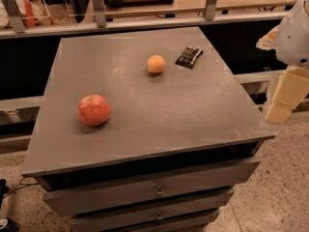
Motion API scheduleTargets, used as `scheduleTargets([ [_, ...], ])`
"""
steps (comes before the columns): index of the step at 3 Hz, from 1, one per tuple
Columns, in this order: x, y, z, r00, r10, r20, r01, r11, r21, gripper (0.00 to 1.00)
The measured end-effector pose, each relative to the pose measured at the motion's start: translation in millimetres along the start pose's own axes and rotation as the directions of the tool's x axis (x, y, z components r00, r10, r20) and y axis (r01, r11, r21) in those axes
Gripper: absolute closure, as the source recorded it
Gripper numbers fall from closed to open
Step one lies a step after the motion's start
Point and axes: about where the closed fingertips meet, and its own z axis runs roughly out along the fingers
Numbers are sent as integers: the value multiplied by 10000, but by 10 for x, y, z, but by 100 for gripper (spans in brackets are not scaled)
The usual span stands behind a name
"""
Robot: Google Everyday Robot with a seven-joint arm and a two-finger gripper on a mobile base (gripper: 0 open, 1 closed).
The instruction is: Move orange near apple
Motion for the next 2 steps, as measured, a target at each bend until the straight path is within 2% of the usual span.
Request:
scheduleTargets([
  [1, 0, 0, 0, 10000, 0, 1, 0, 10000, 2, 0],
  [2, -129, -194, 78, 9959, 145, 895, -165, 9996, 212, 0],
])
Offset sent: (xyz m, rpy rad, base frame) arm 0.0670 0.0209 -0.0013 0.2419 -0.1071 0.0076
